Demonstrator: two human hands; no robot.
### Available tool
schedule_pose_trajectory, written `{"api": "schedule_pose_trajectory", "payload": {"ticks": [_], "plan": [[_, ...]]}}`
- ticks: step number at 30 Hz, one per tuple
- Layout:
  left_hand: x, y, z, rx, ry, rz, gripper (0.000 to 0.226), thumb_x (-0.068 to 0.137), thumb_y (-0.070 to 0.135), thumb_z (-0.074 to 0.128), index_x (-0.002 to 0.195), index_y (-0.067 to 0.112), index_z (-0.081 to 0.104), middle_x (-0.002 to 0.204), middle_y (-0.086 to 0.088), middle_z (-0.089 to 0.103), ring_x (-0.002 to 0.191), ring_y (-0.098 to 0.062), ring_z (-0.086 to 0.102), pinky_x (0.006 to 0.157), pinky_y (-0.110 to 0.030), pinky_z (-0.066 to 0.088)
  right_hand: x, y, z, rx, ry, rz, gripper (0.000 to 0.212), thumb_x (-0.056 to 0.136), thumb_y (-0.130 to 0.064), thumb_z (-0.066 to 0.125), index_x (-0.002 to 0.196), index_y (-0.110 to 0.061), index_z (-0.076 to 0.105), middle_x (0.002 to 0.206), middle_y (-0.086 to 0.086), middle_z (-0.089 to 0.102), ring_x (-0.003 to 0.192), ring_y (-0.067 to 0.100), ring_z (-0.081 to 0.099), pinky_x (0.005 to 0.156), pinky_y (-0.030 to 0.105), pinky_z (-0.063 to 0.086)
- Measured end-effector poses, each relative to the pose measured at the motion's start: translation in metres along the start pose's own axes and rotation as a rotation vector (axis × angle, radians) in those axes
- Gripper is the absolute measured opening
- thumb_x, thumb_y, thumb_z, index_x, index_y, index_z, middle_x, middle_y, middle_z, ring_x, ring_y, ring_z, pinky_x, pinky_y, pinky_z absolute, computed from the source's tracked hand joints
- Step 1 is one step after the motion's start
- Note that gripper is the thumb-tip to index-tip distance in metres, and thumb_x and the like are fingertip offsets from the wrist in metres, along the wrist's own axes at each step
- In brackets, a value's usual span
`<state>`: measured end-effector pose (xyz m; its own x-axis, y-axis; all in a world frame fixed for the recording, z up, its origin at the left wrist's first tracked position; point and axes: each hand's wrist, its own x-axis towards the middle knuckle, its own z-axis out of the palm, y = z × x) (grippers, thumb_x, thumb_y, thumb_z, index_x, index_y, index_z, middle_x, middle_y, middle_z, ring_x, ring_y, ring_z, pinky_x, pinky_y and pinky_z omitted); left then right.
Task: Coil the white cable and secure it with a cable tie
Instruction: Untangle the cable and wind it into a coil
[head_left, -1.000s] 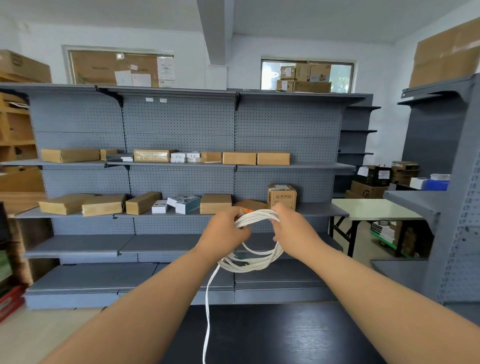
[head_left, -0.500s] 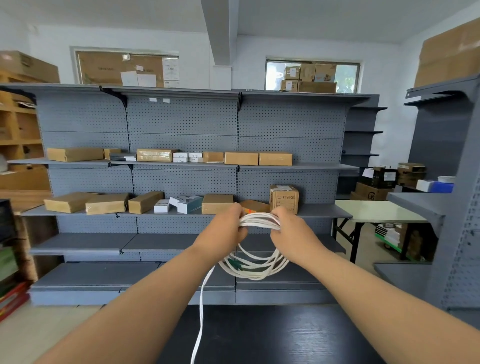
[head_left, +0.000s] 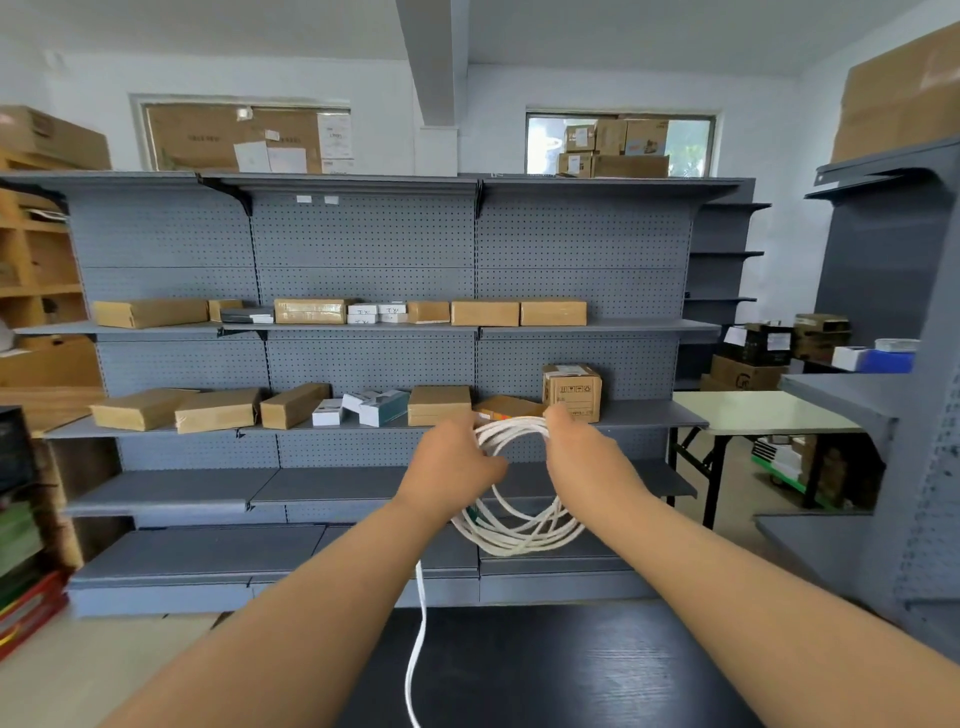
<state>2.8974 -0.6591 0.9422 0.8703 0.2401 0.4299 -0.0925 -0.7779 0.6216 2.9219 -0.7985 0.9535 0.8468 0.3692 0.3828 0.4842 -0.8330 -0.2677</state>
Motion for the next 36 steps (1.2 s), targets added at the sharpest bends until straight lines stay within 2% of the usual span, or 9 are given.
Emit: {"api": "schedule_pose_trajectory", "payload": {"ticks": [4, 8, 11, 14, 16, 20, 25, 30, 36], "plan": [[-0.001, -0.013, 0.007, -0.204, -0.005, -0.164, 0.025, 0.073, 0.024, 0.070, 0.090, 0.015, 0.054, 0.072, 0.003, 0.058, 0.072, -0.021, 0.057, 0.062, -0.027, 0.042, 0.007, 0.001, 0.010, 0.101, 0.068, 0.127, 0.016, 0.099, -0.010, 0.033, 0.114, -0.007, 0.037, 0.101, 0.015, 0.059, 0.084, 0.027, 0.054, 0.059, 0.033, 0.038], [-0.003, -0.018, 0.008, -0.327, 0.052, -0.215, 0.027, 0.080, 0.017, 0.063, 0.102, 0.012, 0.048, 0.081, 0.000, 0.058, 0.080, -0.024, 0.059, 0.069, -0.032, 0.047, 0.013, 0.001, 0.019, 0.218, 0.098, 0.172, 0.006, 0.099, -0.012, 0.035, 0.102, -0.010, 0.039, 0.095, 0.016, 0.061, 0.083, 0.032, 0.064, 0.071, 0.044, 0.054], [-0.004, -0.018, 0.001, -0.224, 0.116, -0.074, 0.022, 0.089, 0.012, 0.051, 0.109, 0.011, 0.040, 0.093, -0.008, 0.059, 0.083, -0.029, 0.058, 0.066, -0.035, 0.044, 0.013, -0.003, 0.020, 0.226, 0.088, 0.179, 0.015, 0.100, -0.018, 0.035, 0.109, -0.008, 0.043, 0.103, 0.017, 0.061, 0.091, 0.033, 0.061, 0.075, 0.040, 0.052], [-0.001, -0.020, -0.006, -0.010, 0.108, 0.071, 0.010, 0.094, 0.006, 0.038, 0.101, 0.011, 0.038, 0.074, -0.008, 0.055, 0.068, -0.030, 0.052, 0.057, -0.035, 0.036, 0.013, -0.006, 0.019, 0.229, 0.054, 0.163, 0.020, 0.100, -0.023, 0.038, 0.114, -0.009, 0.042, 0.108, 0.017, 0.062, 0.095, 0.033, 0.059, 0.072, 0.035, 0.046], [0.004, -0.020, -0.009, 0.129, 0.106, 0.115, 0.014, 0.092, -0.002, 0.033, 0.092, 0.012, 0.035, 0.063, -0.003, 0.046, 0.062, -0.030, 0.048, 0.054, -0.036, 0.034, 0.012, -0.009, 0.016, 0.253, 0.071, 0.136, 0.022, 0.097, -0.020, 0.042, 0.117, -0.011, 0.040, 0.107, 0.016, 0.062, 0.093, 0.034, 0.060, 0.072, 0.036, 0.047], [0.014, -0.018, -0.016, 0.318, 0.072, 0.180, 0.019, 0.088, -0.006, 0.032, 0.094, 0.011, 0.039, 0.064, -0.005, 0.045, 0.061, -0.029, 0.047, 0.053, -0.038, 0.034, 0.010, -0.015, 0.012, 0.205, 0.143, 0.031, 0.034, 0.093, -0.013, 0.047, 0.125, -0.017, 0.036, 0.115, 0.011, 0.057, 0.090, 0.031, 0.059, 0.069, 0.033, 0.045], [0.020, -0.011, -0.021, 0.554, -0.009, 0.302, 0.021, 0.086, -0.008, 0.038, 0.097, 0.010, 0.043, 0.065, 0.001, 0.031, 0.064, -0.026, 0.045, 0.053, -0.037, 0.034, 0.013, -0.020, 0.015, 0.040, 0.099, -0.095, 0.028, 0.097, -0.020, 0.042, 0.124, -0.014, 0.036, 0.119, 0.014, 0.053, 0.094, 0.036, 0.059, 0.071, 0.039, 0.047], [0.020, -0.009, -0.025, 0.546, -0.021, 0.338, 0.011, 0.094, 0.012, 0.041, 0.101, 0.006, 0.048, 0.086, -0.013, 0.056, 0.071, -0.029, 0.050, 0.059, -0.038, 0.038, 0.016, -0.016, 0.013, -0.061, 0.027, -0.119, 0.026, 0.099, -0.027, 0.040, 0.117, -0.009, 0.044, 0.115, 0.013, 0.053, 0.097, 0.034, 0.057, 0.076, 0.040, 0.046], [0.011, -0.003, -0.020, 0.435, 0.007, 0.418, 0.020, 0.095, 0.016, 0.045, 0.113, 0.010, 0.052, 0.093, -0.014, 0.060, 0.084, -0.032, 0.056, 0.061, -0.031, 0.030, 0.016, -0.013, 0.008, 0.035, 0.039, -0.148, 0.028, 0.096, -0.030, 0.048, 0.116, -0.011, 0.048, 0.115, 0.009, 0.055, 0.099, 0.030, 0.056, 0.076, 0.038, 0.045]]}}
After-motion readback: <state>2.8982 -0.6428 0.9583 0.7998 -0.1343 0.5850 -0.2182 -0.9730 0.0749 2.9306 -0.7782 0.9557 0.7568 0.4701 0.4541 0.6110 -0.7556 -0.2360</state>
